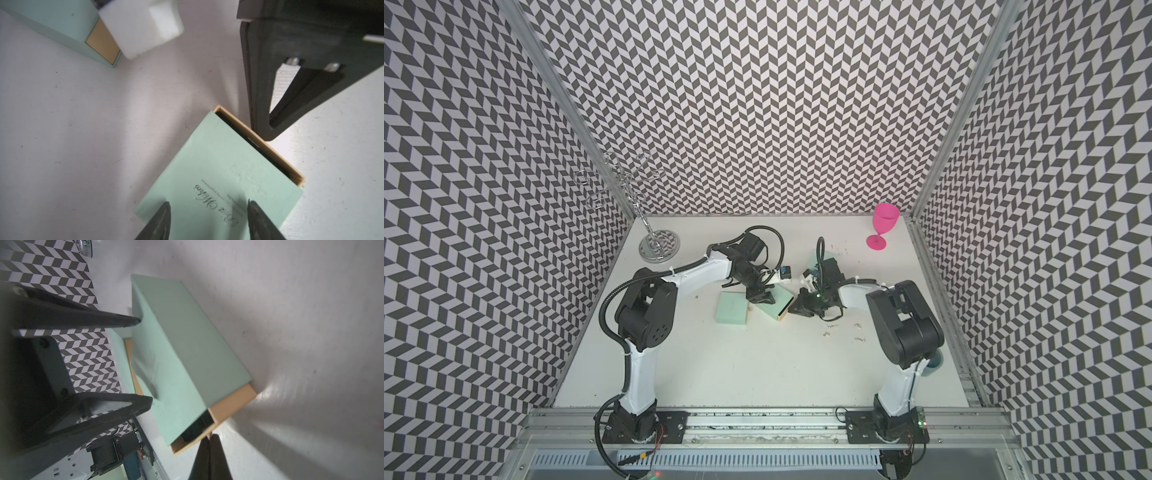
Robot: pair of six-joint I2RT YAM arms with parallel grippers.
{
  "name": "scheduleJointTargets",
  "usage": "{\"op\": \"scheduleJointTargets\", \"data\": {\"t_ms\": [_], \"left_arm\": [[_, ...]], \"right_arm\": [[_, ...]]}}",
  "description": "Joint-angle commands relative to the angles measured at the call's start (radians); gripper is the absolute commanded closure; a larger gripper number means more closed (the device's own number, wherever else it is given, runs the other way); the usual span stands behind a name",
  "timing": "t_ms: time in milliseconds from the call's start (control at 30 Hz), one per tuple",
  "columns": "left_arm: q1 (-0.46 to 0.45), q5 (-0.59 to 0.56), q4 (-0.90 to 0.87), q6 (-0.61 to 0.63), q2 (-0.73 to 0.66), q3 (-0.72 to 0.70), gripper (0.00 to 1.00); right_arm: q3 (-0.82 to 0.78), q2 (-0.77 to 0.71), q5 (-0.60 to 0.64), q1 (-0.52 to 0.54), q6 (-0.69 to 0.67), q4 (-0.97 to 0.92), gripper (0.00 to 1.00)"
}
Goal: Place the earrings into the drawer-style jewelry box
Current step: Open the drawer in the jewelry box.
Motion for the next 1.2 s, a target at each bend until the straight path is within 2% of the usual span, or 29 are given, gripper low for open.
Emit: {"op": "scheduleJointTargets", "data": {"t_ms": [0, 267, 1167], "left_arm": [[-0.004, -0.022, -0.046, 0.010, 0.042, -0.037, 0.40], [-0.002, -0.021, -0.046, 0.011, 0.047, -0.038, 0.40], [0.001, -0.014, -0.035, 0.007, 0.048, -0.055, 0.40]], "right_arm": [[-0.002, -0.018, 0.008, -0.006, -0.007, 0.022, 1.00], [-0.006, -0.070, 0.063, -0.015, -0.048, -0.060, 1.00], [-0.145, -0.196, 0.119, -0.055, -0.084, -0.130, 1.00]]}}
